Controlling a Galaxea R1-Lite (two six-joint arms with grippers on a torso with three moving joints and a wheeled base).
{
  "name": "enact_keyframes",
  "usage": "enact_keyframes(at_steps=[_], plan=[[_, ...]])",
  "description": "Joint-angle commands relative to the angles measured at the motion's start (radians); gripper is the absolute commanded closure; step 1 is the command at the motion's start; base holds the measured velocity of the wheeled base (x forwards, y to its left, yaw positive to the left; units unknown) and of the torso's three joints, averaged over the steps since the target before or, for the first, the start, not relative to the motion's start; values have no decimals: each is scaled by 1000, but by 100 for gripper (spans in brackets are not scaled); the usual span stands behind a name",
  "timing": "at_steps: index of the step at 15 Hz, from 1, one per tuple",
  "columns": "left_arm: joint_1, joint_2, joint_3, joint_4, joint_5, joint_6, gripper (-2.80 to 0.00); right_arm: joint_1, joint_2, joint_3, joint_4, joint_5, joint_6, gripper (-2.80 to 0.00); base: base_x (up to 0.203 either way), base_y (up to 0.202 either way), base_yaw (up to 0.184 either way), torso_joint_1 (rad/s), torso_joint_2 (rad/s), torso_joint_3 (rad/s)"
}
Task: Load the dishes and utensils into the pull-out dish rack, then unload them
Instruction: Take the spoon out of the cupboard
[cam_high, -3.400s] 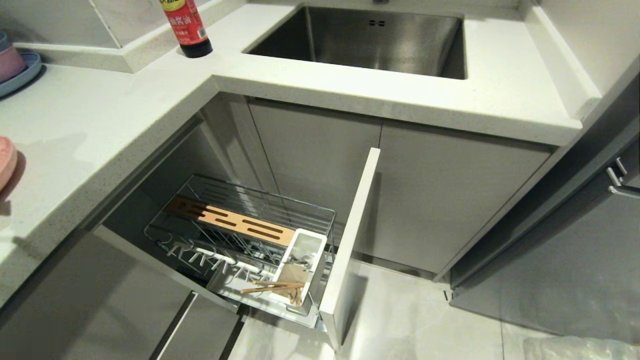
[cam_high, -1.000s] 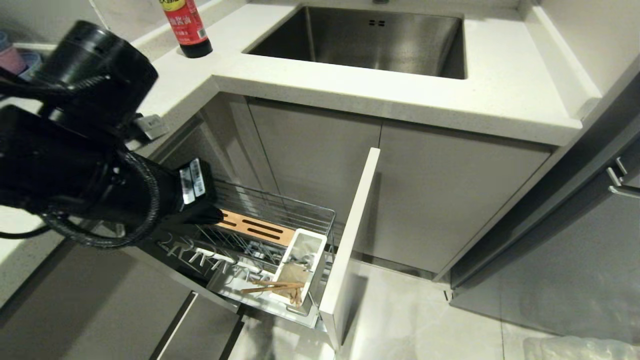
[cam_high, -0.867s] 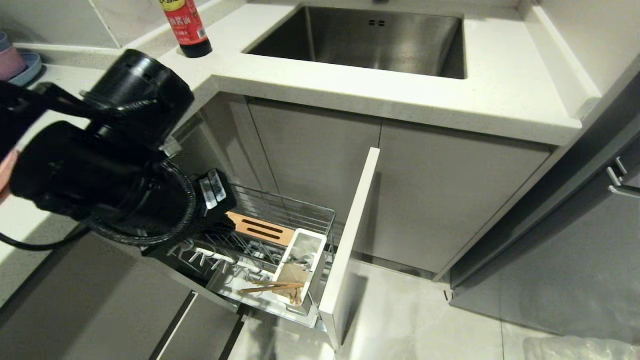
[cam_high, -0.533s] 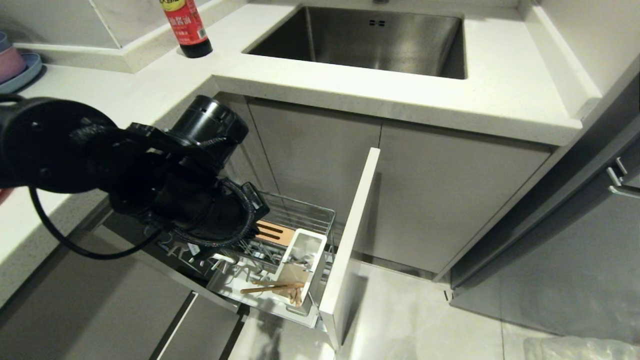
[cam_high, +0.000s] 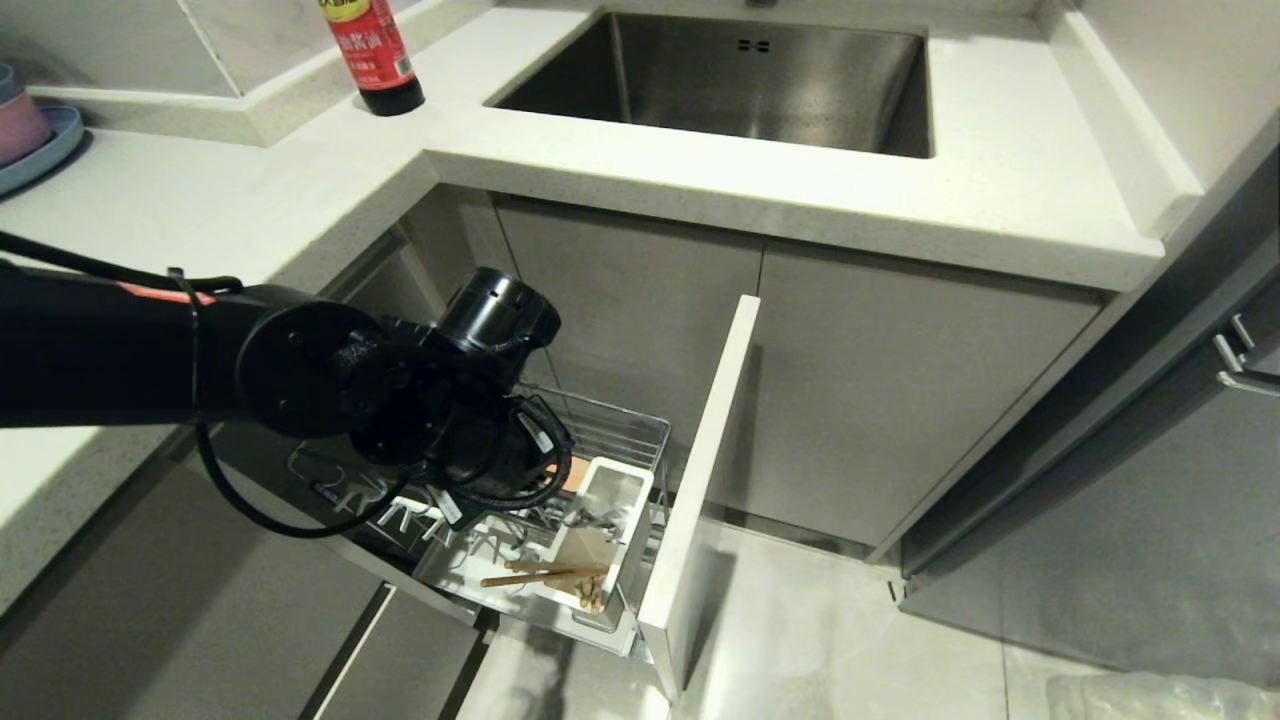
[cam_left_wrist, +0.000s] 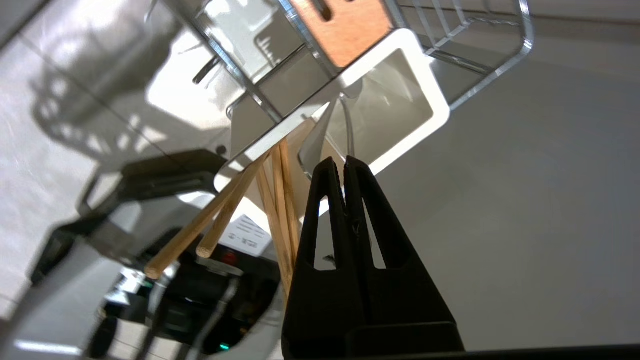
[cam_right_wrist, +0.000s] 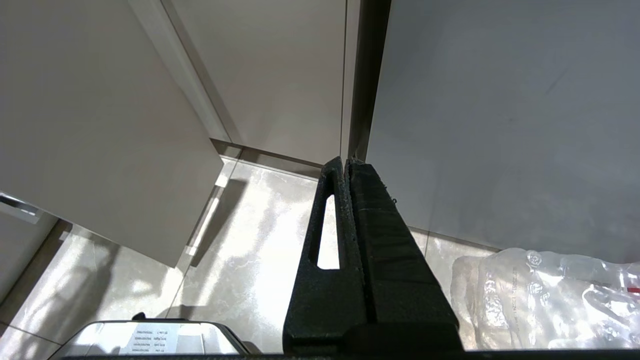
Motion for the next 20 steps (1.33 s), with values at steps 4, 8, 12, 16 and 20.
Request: enact_keyframes(at_steps=[4, 8, 12, 16, 20], plan=[[-1, 25, 30, -1, 1, -33, 0, 1, 0, 0, 0, 0, 0, 0, 0, 0, 0, 0, 0, 0], [-1, 20, 38, -26, -1, -56, -280, 1, 0, 0, 0, 0, 0, 0, 0, 0, 0, 0, 0, 0], [-8, 49, 43, -35, -2, -71, -280, 1, 1, 0, 0, 0, 0, 0, 0, 0, 0, 0, 0, 0], [-33, 96, 45, -70, -5, -79, -280, 1, 0, -1, 0, 0, 0, 0, 0, 0, 0, 0, 0, 0], [-47, 138, 49, -91, -7, -90, -280, 1, 1, -1, 0, 0, 0, 0, 0, 0, 0, 0, 0, 0]])
